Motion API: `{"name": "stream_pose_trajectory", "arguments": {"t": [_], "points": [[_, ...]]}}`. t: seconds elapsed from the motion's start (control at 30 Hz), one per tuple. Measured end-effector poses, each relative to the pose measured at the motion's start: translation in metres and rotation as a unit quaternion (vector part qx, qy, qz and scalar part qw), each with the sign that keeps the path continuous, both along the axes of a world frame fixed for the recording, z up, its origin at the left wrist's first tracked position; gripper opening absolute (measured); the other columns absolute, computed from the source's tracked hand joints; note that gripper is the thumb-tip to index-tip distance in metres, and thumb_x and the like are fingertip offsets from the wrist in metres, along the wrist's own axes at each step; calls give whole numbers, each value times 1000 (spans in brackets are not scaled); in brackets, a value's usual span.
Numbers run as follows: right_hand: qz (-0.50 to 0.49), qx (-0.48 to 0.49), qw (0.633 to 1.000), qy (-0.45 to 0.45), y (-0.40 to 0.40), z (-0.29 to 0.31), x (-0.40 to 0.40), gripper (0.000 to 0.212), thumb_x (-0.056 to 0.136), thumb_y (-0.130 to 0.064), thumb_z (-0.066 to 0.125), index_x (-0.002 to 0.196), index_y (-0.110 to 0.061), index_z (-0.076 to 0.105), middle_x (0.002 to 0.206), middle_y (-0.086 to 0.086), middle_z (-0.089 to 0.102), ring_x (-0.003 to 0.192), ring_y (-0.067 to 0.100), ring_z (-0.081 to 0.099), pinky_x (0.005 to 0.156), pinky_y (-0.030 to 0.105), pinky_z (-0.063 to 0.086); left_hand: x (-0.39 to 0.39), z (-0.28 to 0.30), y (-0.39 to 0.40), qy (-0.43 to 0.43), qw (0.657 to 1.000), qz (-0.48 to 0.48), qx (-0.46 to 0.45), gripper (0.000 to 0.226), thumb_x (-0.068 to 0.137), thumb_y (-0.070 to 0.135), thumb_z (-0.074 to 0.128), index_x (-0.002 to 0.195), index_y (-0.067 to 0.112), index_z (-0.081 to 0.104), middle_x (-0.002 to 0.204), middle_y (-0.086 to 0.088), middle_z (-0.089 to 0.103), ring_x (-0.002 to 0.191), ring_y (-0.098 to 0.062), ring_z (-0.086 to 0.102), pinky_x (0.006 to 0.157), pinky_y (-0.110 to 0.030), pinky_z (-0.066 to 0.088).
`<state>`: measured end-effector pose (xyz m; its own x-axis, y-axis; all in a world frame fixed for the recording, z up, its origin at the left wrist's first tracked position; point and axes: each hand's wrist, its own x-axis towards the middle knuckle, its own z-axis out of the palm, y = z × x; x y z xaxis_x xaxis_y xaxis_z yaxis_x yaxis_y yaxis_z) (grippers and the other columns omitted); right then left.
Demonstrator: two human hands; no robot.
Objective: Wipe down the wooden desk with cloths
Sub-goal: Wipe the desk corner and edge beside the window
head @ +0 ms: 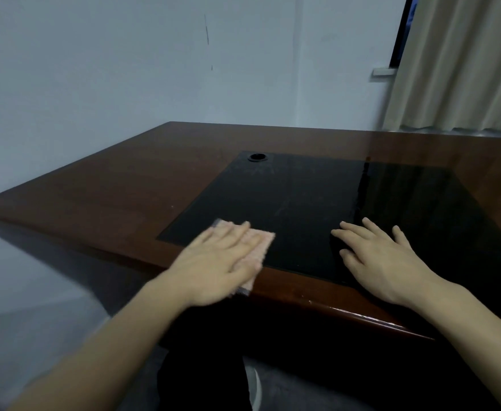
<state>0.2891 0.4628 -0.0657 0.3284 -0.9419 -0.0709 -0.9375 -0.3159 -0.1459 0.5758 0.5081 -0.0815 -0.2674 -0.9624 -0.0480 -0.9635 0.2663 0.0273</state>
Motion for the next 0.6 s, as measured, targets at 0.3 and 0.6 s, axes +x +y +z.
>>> {"name": "stream_pose_trajectory", "arguments": {"t": [0.3,0.6], "points": [[81,-2,997,-10,4,12,58,53,107,-44,32,159,-40,19,168,-17,6,156,17,-7,126,51,2,63,-2,-8,6,1000,4,0,75,79,80,-11,151,58,-9,162,25,-18,152,-2,-16,121,-25,-8],[98,4,995,27,-15,10,128,54,108,-45,29,159,-39,17,169,-14,5,157,19,-5,126,51,3,195,4,-34,2,986,162,40,108,60,93,-20,157,50,-5,168,15,-10,155,-12,-8,123,-36,0]]}}
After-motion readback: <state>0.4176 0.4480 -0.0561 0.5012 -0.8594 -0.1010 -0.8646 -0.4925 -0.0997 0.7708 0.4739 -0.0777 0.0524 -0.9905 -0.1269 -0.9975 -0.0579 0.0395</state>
